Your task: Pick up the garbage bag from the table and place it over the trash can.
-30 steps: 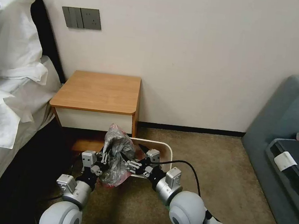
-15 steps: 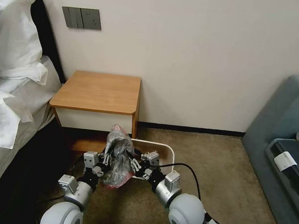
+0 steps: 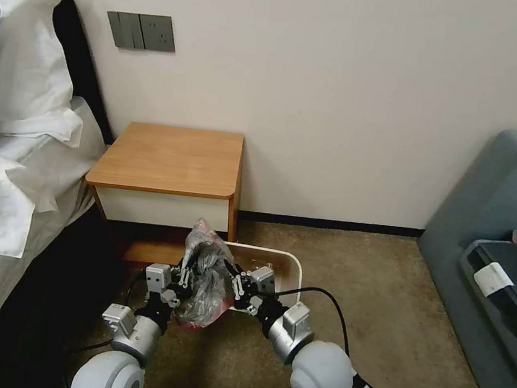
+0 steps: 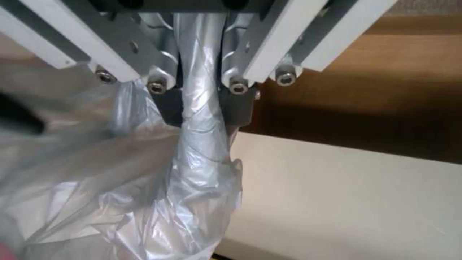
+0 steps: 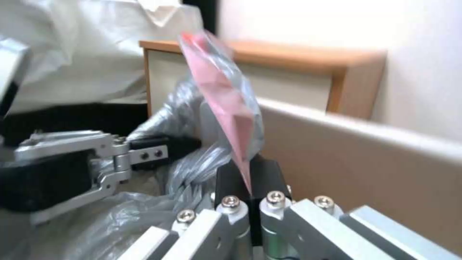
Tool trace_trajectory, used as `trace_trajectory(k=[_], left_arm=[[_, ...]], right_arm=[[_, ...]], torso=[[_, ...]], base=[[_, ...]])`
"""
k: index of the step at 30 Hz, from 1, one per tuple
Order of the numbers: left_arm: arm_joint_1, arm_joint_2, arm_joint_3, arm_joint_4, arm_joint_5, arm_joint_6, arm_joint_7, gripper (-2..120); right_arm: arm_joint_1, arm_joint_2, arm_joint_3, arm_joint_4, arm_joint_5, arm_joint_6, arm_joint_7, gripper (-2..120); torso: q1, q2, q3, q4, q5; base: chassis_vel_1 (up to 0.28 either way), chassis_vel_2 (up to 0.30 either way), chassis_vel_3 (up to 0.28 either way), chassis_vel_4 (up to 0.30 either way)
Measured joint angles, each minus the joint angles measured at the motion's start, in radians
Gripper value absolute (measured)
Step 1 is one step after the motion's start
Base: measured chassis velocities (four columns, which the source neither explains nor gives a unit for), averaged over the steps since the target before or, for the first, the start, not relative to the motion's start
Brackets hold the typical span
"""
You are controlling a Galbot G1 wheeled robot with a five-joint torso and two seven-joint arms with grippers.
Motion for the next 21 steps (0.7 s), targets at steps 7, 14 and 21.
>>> trace_trajectory(k=[7,14,21], left_arm=[[0.000,0.000,-0.002,-0.004,-0.002,0.012,-0.008,5],[0.004,-0.001,-0.001,-0.008,0.003,0.016,-0.008,5],[0.011,0.000,-0.004,-0.004,0.058,-0.014,0.033,5]], right_arm=[[-0.008,0.005,-0.002,-0.002,-0.225,0.093,0.001,0],[0.020,-0.001,0.041,0.002,-0.235,0.099,-0.009,0],[0.058,-0.052,0.101,0.011,-0.153,0.052,-0.019,0]], torso=[[0.000,0.000,0.000,0.0000,0.0000],[0.000,0.000,0.000,0.0000,0.0001],[0.000,0.000,0.000,0.0000,0.0001]], base=[[0.000,0.000,0.000,0.000],[0.000,0.000,0.000,0.000],[0.000,0.000,0.000,0.000]])
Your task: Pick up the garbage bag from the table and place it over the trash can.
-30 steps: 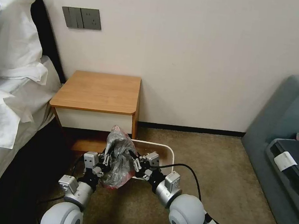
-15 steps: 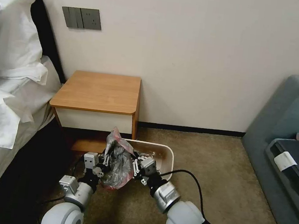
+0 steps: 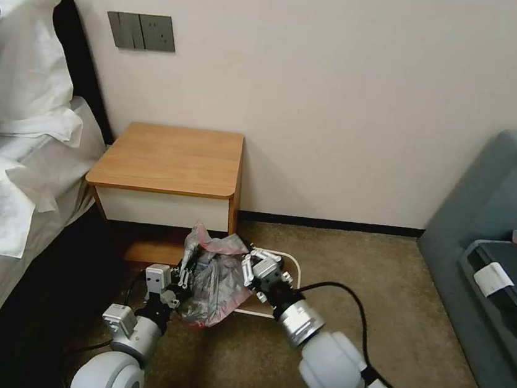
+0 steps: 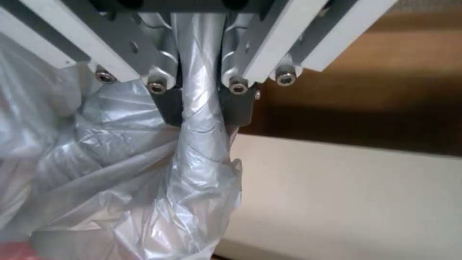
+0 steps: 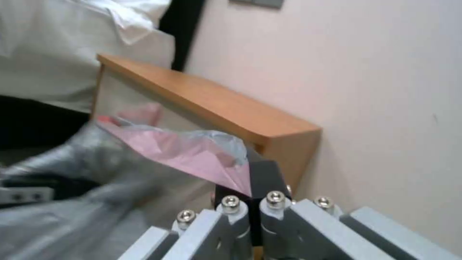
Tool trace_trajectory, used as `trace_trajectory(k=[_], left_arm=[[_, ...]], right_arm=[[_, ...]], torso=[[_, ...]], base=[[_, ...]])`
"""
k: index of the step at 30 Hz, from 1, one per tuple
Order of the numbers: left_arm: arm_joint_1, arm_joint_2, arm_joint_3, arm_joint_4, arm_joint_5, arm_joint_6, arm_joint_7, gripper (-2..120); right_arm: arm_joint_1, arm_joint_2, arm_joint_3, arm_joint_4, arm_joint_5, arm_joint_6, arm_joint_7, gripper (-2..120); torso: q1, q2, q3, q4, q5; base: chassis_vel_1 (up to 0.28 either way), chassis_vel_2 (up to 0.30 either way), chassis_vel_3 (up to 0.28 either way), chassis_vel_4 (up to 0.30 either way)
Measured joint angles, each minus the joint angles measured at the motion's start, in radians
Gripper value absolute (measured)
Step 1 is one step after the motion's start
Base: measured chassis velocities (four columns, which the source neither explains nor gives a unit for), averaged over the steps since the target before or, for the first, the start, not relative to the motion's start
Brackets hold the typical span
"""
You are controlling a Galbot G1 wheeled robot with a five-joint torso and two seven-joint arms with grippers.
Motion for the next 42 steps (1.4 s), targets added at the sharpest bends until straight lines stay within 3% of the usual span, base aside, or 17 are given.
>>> trace_trajectory(k=[5,8,12,14,17,22,27,36,41,42], left_arm=[[0.002,0.000,-0.013,0.022,0.058,-0.068,0.058,5],[0.001,-0.004,-0.022,0.040,0.085,-0.144,0.118,5],[-0.003,-0.010,-0.032,0.051,0.094,-0.189,0.151,5],[-0.007,-0.011,-0.051,0.069,0.095,-0.253,0.196,5],[-0.008,-0.011,-0.058,0.079,0.090,-0.276,0.214,5],[-0.008,-0.018,-0.061,0.084,0.060,-0.284,0.215,5],[-0.007,-0.027,-0.056,0.073,0.018,-0.275,0.209,5],[-0.005,-0.029,-0.054,0.026,-0.119,-0.198,0.162,5],[-0.007,-0.028,-0.071,0.011,-0.189,-0.156,0.100,5],[-0.007,-0.028,-0.074,0.006,-0.215,-0.136,0.074,5]], right_arm=[[0.013,-0.033,0.019,0.016,0.071,-0.049,-0.005,0],[0.027,-0.080,0.025,0.038,0.216,-0.124,0.015,0],[0.029,-0.116,0.038,0.049,0.298,-0.157,0.028,0],[0.024,-0.170,0.069,0.073,0.391,-0.202,0.048,0],[0.016,-0.224,0.100,0.096,0.435,-0.220,0.049,0],[0.005,-0.314,0.138,0.125,0.487,-0.239,0.048,0],[-0.013,-0.350,0.152,0.131,0.495,-0.241,0.036,0],[-0.030,-0.418,0.172,0.140,0.528,-0.271,-0.027,-1],[-0.035,-0.455,0.185,0.137,0.554,-0.282,-0.027,17],[-0.038,-0.463,0.186,0.134,0.558,-0.282,-0.027,25]], torso=[[0.000,0.000,0.000,0.0000,0.0000],[0.000,0.000,0.000,0.0001,0.0001],[0.000,0.000,0.000,-0.0001,0.0002],[0.000,0.000,0.000,0.0001,0.0002],[0.000,0.000,0.000,-0.0001,0.0000],[0.000,0.000,0.000,0.0000,0.0000],[0.000,0.000,0.000,0.0000,0.0001],[0.000,0.000,0.000,0.0000,-0.0001],[0.000,0.000,0.000,0.0000,0.0000],[0.000,0.000,0.000,0.0000,-0.0002]], base=[[0.000,0.000,0.000,0.000],[0.000,0.000,0.000,0.000],[0.000,0.000,0.000,0.000],[0.000,0.000,0.000,0.000],[0.000,0.000,0.000,0.000],[0.000,0.000,0.000,0.000],[0.000,0.000,0.000,0.000],[0.000,0.000,0.000,0.000],[0.000,0.000,0.000,0.000],[0.000,0.000,0.000,0.000]])
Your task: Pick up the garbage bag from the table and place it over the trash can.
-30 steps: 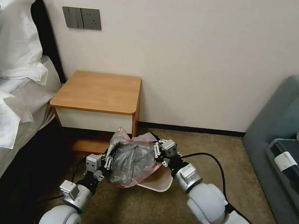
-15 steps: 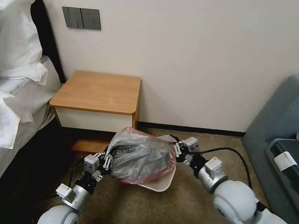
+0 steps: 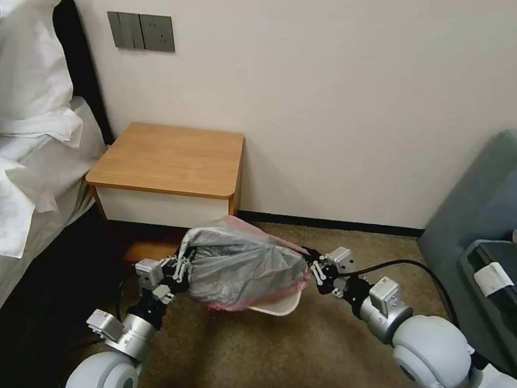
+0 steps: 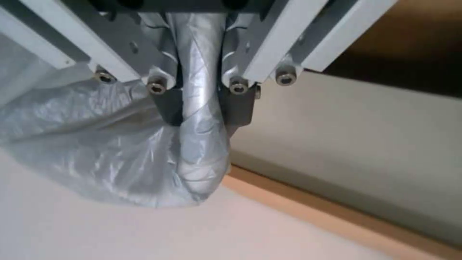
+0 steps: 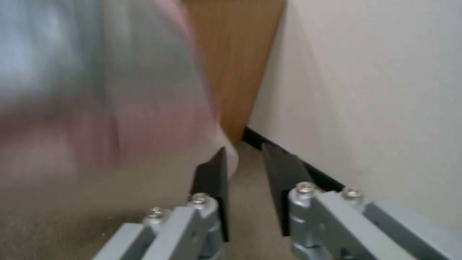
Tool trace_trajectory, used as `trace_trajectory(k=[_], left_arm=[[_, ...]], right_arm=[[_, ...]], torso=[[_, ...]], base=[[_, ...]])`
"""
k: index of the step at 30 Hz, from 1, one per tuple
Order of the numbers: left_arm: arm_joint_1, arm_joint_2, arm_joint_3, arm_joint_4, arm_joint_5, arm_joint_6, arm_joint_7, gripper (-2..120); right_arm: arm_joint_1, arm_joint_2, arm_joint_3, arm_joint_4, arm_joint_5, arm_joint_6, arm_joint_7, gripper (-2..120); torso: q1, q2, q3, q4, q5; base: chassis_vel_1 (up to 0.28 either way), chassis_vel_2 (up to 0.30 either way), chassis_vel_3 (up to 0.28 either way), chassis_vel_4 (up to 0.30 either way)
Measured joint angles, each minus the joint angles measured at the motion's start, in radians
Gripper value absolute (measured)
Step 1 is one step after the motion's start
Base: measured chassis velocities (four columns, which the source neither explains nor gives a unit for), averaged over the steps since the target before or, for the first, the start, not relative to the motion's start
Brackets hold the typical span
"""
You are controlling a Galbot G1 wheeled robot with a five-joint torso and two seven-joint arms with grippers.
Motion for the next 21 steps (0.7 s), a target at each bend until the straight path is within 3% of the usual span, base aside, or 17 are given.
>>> trace_trajectory(k=[2,10,13,14,18,21], left_arm=[[-0.001,0.000,0.000,-0.002,-0.014,0.012,-0.016,5],[-0.009,-0.019,0.000,-0.004,-0.022,0.063,-0.108,5],[-0.008,-0.025,0.000,0.001,-0.006,0.069,-0.135,5],[-0.008,-0.025,0.000,0.001,-0.006,0.069,-0.135,5],[-0.010,-0.026,0.002,0.007,-0.001,0.054,-0.152,5],[-0.022,-0.031,0.007,0.016,-0.001,0.030,-0.157,5]], right_arm=[[-0.004,-0.002,0.002,-0.001,0.001,0.000,0.001,28],[-0.077,0.033,0.040,0.049,-0.004,0.010,0.039,58],[-0.169,0.107,0.117,0.136,0.013,0.031,0.090,73],[-0.169,0.107,0.117,0.136,0.013,0.031,0.090,73],[-0.246,0.230,0.112,0.265,0.202,0.069,0.219,88],[-0.292,0.318,0.079,0.302,0.304,0.134,0.225,97]], torso=[[0.000,0.000,0.000,0.0002,0.0002],[0.000,0.000,0.000,0.0002,-0.0001],[0.000,0.000,0.000,-0.0002,-0.0002],[0.000,0.000,0.000,-0.0002,-0.0002],[0.000,0.000,0.000,0.0001,-0.0006],[0.000,0.000,0.000,0.0002,0.0000]], base=[[0.000,0.000,0.000,0.000],[0.000,0.000,0.000,0.000],[0.000,0.000,0.000,0.000],[0.000,0.000,0.000,0.000],[0.000,0.000,0.000,0.000],[0.000,0.000,0.000,0.000]])
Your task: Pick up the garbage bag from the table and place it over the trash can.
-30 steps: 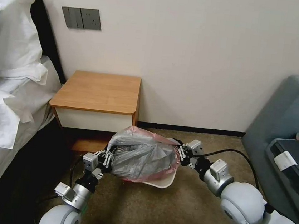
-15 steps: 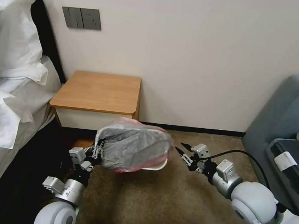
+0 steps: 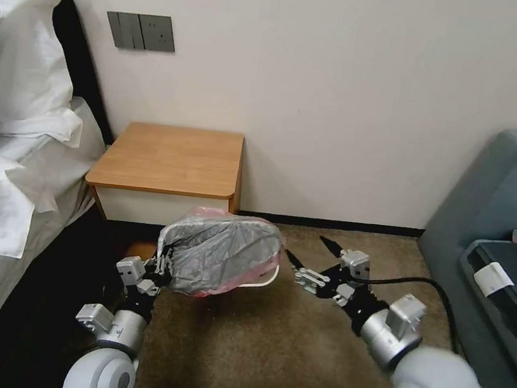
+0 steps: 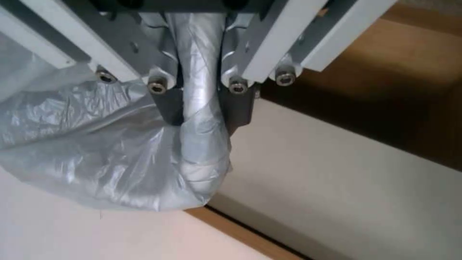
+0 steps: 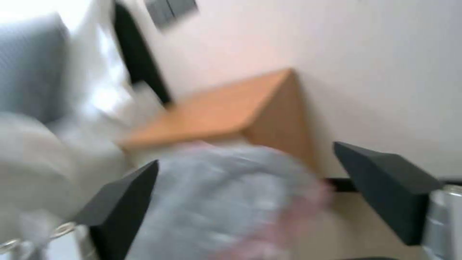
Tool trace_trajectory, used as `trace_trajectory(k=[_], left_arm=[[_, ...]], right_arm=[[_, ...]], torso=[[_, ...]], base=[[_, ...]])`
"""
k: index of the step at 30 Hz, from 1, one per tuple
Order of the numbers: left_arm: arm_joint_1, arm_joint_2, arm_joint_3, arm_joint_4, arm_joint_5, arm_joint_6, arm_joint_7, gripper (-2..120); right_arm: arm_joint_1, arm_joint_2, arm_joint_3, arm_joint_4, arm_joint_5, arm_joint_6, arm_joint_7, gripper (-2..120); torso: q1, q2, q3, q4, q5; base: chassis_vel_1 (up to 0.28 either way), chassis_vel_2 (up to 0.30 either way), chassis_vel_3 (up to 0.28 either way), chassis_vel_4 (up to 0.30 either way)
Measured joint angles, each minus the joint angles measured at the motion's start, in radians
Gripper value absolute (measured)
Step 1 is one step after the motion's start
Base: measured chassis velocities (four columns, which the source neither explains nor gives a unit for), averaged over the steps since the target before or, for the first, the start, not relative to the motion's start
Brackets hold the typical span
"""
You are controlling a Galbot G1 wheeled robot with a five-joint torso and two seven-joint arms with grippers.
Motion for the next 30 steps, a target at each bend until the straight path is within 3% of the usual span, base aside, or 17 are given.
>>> trace_trajectory(k=[2,4,11,19,30], left_arm=[[-0.010,-0.007,0.006,0.007,0.009,-0.023,0.002,5],[-0.011,-0.008,0.007,0.007,0.012,-0.030,0.005,5],[-0.014,-0.011,0.008,0.007,0.033,-0.064,0.029,5],[0.004,-0.006,0.007,0.006,0.047,-0.071,0.032,5],[0.023,-0.009,0.014,0.007,0.061,-0.079,0.036,5]], right_arm=[[-0.040,0.085,-0.035,0.020,0.090,0.028,-0.011,100],[-0.053,0.118,-0.049,0.024,0.102,0.021,-0.014,100],[-0.087,0.253,-0.169,0.004,0.037,-0.054,0.047,93],[-0.087,0.335,-0.221,-0.050,-0.038,-0.090,0.153,91],[-0.081,0.372,-0.212,-0.078,-0.057,-0.102,0.188,89]], torso=[[0.000,0.000,0.000,0.0000,0.0000],[0.000,0.000,0.000,0.0000,-0.0003],[0.000,0.000,0.000,-0.0002,-0.0002],[0.000,0.000,0.000,-0.0003,-0.0002],[0.000,0.000,0.000,-0.0003,-0.0001]], base=[[0.000,0.000,0.000,0.000],[0.000,0.000,0.000,0.000],[0.000,0.000,0.000,0.000],[0.000,0.000,0.000,0.000],[0.000,0.000,0.000,0.000]])
